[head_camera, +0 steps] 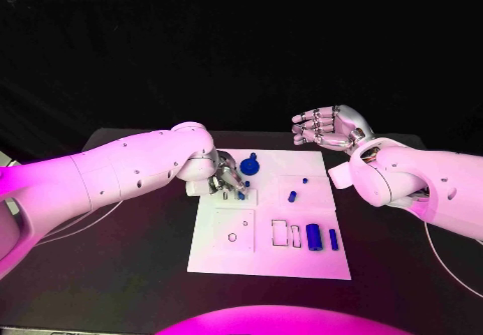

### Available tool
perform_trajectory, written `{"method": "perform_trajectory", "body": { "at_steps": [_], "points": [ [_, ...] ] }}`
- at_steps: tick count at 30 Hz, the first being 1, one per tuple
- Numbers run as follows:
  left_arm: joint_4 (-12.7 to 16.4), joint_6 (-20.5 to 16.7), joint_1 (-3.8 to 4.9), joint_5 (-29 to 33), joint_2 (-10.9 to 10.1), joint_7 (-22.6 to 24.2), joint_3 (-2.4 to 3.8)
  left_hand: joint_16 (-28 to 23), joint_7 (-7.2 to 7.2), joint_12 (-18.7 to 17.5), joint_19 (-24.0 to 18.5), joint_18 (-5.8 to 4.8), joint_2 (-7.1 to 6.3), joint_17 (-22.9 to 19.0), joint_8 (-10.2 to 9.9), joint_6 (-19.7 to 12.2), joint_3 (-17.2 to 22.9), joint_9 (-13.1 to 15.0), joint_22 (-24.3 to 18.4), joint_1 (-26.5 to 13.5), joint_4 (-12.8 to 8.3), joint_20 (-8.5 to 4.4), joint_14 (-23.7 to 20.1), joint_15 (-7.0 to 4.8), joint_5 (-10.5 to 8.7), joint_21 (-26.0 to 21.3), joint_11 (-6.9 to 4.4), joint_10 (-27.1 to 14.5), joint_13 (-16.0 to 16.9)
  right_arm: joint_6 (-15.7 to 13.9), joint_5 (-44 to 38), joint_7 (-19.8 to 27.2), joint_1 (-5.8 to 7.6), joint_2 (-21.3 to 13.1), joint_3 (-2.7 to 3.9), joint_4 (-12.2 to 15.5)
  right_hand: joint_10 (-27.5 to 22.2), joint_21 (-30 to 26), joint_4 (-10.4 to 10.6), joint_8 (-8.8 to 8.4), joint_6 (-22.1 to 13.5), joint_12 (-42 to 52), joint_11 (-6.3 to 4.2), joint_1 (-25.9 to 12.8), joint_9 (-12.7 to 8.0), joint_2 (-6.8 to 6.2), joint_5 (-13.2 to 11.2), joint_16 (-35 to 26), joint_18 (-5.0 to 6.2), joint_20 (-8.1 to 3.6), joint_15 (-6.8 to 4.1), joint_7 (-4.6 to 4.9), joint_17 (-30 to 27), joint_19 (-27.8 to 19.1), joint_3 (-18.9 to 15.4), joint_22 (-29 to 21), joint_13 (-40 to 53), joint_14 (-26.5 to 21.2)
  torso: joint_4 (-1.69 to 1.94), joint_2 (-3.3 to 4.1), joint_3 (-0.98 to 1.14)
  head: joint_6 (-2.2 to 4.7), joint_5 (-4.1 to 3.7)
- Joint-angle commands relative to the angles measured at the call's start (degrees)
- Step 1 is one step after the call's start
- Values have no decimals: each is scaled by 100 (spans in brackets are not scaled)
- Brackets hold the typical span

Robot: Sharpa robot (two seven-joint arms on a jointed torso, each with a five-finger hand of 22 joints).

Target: Assemble the parts on the task board

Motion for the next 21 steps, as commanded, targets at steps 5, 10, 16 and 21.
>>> {"method": "perform_trajectory", "body": {
  "at_steps": [5,10,16,21],
  "points": [
    [220,-551,0,108,-157,128,6,77,-99,75,144,-66,-115,1304,120,127,1075,603,165,-271,-960,-35,535,-93,302,111,-54,155,84,134,-78,10,-7,-16,-2,3,22,-15,-25,-39,15,-26,32,-74,-5,-4,25,-47,80,29,37,52,-10,-21,-19,-20,-2,-10,13,-6,8,8,-4],
    [406,-832,-1,-102,-267,209,5,104,-137,114,218,-87,-185,1360,160,206,1164,637,268,-376,-1050,-67,556,-127,581,164,-91,252,146,142,-81,3,-7,-31,-3,5,22,-15,-25,-39,15,-26,32,-74,-5,-4,25,-47,80,29,37,52,-10,-21,-19,-20,-2,-10,7,4,5,7,2],
    [655,-1163,-52,-591,-402,315,3,112,-162,147,279,-106,-225,1378,175,262,1218,650,355,-405,-1116,-88,563,-148,716,208,-116,320,202,152,-82,-2,-11,-44,-6,1,24,-16,-24,-40,17,-29,32,-79,-5,-3,26,-56,80,31,39,52,-15,-25,-21,-31,-2,-14,16,-2,5,-3,2],
    [851,-1464,-145,-1014,-508,412,2,113,-169,154,293,-110,-240,1380,179,281,1235,652,375,-409,-1136,-94,564,-154,744,219,-123,339,214,157,-84,-4,-30,-55,-9,-5,24,-16,-24,-40,17,-29,32,-79,-5,-3,26,-56,80,31,39,52,-15,-25,-21,-31,-2,-14,20,-6,1,-9,-3]
  ]
}}
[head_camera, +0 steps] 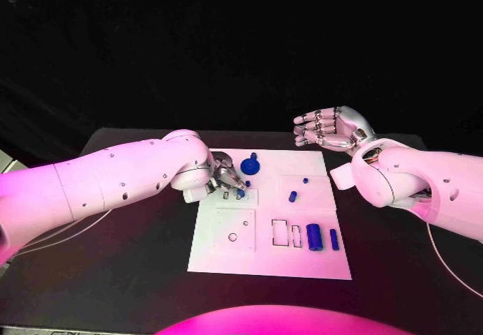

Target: Assemble the parts on the task board

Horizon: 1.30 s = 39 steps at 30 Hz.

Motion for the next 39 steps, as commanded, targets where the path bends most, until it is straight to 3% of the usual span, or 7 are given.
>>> {"method": "perform_trajectory", "body": {
  "at_steps": [1,9,19,39],
  "points": [
    [114,-509,-47,-608,-39,234,0,23,1,23,38,-110,-38,1378,21,47,1202,2,9,-8,-1179,-5,565,-34,16,26,8,50,9,105,-59,27,-19,-6,-1,-3,24,-16,-24,-17,16,-29,32,-40,-6,4,26,-22,80,31,39,54,-5,-25,-21,-5,-2,-14,4,-2,-6,-6,3],
    [291,-924,-170,-1003,-154,382,-3,21,-8,22,33,-108,-84,1374,24,69,1216,3,0,-1,-1212,-12,564,-41,26,24,-1,64,12,112,-60,26,-82,-2,-3,-23,24,-16,-24,-17,16,-29,32,-40,-6,4,26,-22,80,31,39,54,-5,-25,-21,-5,-2,-14,-10,0,-1,-18,26],
    [517,-1569,-334,-1431,-345,597,-6,32,-30,79,48,-111,-166,1398,25,142,1245,-5,19,24,-1242,-27,572,-55,64,35,-21,148,105,106,-60,34,-109,-30,-4,-24,34,-16,-17,-18,25,-33,32,-55,-6,13,28,-39,80,34,42,53,-17,-32,-24,-32,-1,-16,-12,6,-5,-6,-4],
    [845,-1853,-517,-1628,-593,665,-6,43,-41,96,66,-117,-208,1420,17,184,1269,-15,45,38,-1249,-36,579,-64,107,48,-33,187,139,111,-60,43,-129,-83,-4,-16,34,-16,-17,-18,25,-33,32,-55,-6,13,28,-39,80,34,42,53,-17,-32,-24,-32,-1,-16,-20,11,-1,-20,-48]
  ]
}}
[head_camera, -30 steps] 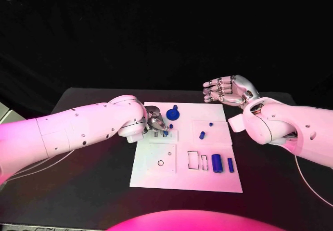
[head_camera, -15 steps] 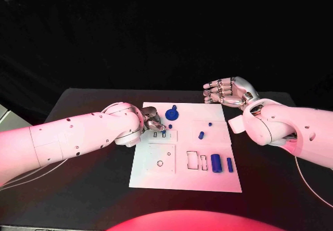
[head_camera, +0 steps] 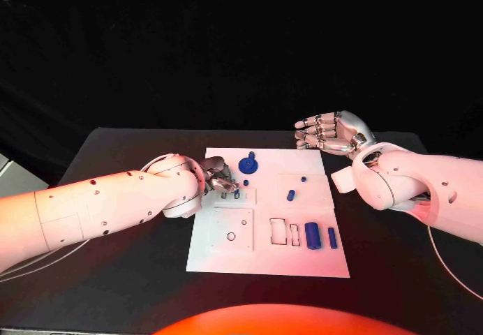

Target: Assemble the parts on the task board

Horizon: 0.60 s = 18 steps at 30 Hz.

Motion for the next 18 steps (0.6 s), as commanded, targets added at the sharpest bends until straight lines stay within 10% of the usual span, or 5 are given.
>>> {"method": "perform_trajectory", "body": {
  "at_steps": [1,18],
  "points": [
    [47,-140,-21,-120,-16,106,2,22,-12,35,25,-117,3,1416,18,32,1048,-9,7,74,-1026,6,559,-45,17,28,-3,55,4,91,-49,53,-7,-5,1,8,23,-14,-11,-18,28,-35,11,-67,-6,22,32,-48,82,15,42,58,-17,-11,-26,-25,-1,-9,-7,4,1,-1,-2],
    [-57,9,-75,-118,55,82,-2,23,-15,35,37,-120,-10,1418,14,45,1056,-13,24,80,-1027,3,560,-48,25,36,-7,64,7,96,-50,54,-11,-7,0,12,23,-14,-11,-18,28,-35,11,-67,-6,22,32,-48,82,15,42,58,-17,-11,-26,-25,-1,-9,-8,6,2,-18,-18]
  ]
}}
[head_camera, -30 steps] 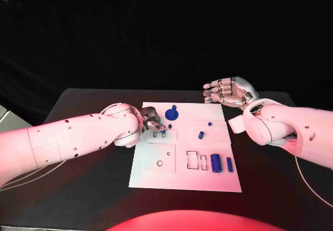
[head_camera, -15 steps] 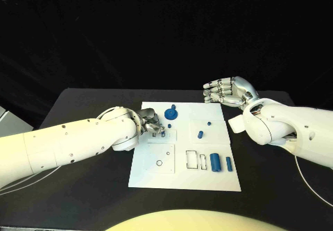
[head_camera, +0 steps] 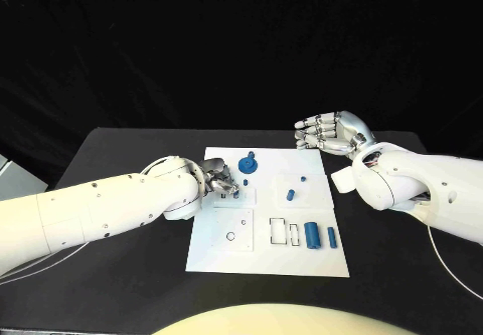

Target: Assemble the parts on the task board

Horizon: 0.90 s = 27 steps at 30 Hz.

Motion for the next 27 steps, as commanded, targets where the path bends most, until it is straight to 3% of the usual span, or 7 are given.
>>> {"method": "perform_trajectory", "body": {
  "at_steps": [1,27],
  "points": [
    [-22,78,-12,-33,29,54,0,23,-15,15,37,-30,-3,1419,14,27,1056,4,9,46,-1027,3,580,-28,26,36,12,43,0,91,-48,53,-4,0,1,11,23,-14,-11,-18,27,-35,11,-43,-6,-2,32,-15,82,15,43,59,-5,-11,-26,-5,-1,-9,-1,-1,-1,-12,-10],
    [18,469,-22,90,-10,-55,-4,30,-19,22,50,-35,-21,1434,8,38,1063,-2,29,53,-1029,0,585,-30,30,45,9,57,16,88,-48,51,-6,-5,0,11,28,-12,-9,-19,31,-39,10,-49,-6,1,35,-23,82,15,42,58,-12,-11,-27,-22,-1,-5,7,-6,-3,-58,-28]
  ]
}}
